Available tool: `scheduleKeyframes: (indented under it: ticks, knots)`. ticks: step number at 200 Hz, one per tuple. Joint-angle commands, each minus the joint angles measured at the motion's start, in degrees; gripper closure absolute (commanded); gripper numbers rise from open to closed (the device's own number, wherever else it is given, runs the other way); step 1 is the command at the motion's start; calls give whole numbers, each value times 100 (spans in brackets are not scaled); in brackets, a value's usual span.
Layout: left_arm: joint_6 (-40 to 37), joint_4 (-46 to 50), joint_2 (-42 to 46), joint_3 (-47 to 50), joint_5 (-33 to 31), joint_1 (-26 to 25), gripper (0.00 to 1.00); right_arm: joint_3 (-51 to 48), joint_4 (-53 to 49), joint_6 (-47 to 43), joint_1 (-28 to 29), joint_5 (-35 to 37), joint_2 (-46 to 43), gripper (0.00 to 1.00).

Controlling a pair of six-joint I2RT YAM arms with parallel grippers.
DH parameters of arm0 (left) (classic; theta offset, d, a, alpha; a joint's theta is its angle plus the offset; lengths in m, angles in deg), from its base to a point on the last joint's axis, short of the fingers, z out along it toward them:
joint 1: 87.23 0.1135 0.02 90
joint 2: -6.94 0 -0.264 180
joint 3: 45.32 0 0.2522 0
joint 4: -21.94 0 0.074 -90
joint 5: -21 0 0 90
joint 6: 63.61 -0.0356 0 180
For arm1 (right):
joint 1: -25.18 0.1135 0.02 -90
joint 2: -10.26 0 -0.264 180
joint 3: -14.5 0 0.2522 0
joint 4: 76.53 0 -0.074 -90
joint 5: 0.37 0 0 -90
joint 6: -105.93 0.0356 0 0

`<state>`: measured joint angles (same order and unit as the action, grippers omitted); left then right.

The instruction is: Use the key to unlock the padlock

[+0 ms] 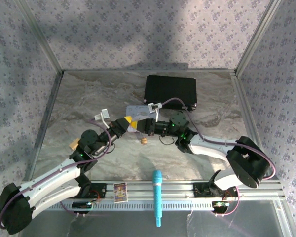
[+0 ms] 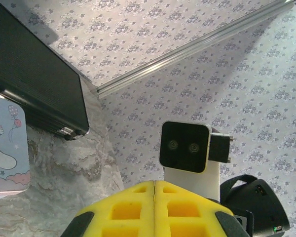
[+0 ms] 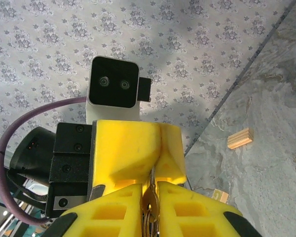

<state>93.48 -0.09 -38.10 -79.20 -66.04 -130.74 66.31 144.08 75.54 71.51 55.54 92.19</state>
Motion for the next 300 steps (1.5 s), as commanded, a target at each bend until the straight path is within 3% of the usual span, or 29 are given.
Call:
scheduleKeyframes:
  ticks: [1,91,135,140,148,151,155,160,164,185,207,218,232,248,265,300]
  knots:
    - [-8,-201,86,28,-67,-7,100,-124,285,117,-90,159,-18,87]
    - [108,-246,63,173,-107,-5,100,-258,338,242,-234,245,-5,99]
    - [140,100,59,143,-206,-7,100,-223,89,202,-291,149,-14,100]
    - [138,219,72,113,-243,-7,91,-234,76,200,-289,158,-19,100]
    - [112,515,128,34,-339,-8,56,-264,18,191,-312,181,-29,100]
    - [83,615,147,12,-382,-4,37,-273,-12,179,-319,190,-28,100]
    - [41,719,194,-16,-422,-5,19,-294,-77,164,-332,215,-47,100]
    - [6,909,238,-62,-508,-6,3,-326,-194,125,-354,254,-79,100]
    - [-29,1068,291,-94,-586,-2,0,-359,-313,80,-368,309,-106,100]
    - [-295,2557,459,-485,-1137,-5,0,-583,-919,-151,-485,654,-331,100]
    - [-650,3741,90,-937,-1376,0,0,-667,-1930,-433,-589,1005,-576,100]
    - [-833,3721,-251,-995,-1162,-2,1,-645,-2543,-633,-616,1209,-691,100]
    - [-1039,3648,-708,-1078,-903,-24,14,-683,-3047,-872,-659,1419,-855,100]
    - [-1375,3421,-1202,-1155,-655,-53,18,-729,-3552,-1068,-731,1597,-1022,100]
    - [-1816,3117,-1815,-1257,-289,-85,20,-861,-3728,-1145,-827,1642,-1130,100]
    - [-2094,2495,-2820,-1362,-148,-211,24,-1093,-3785,-1197,-871,1727,-1222,100]
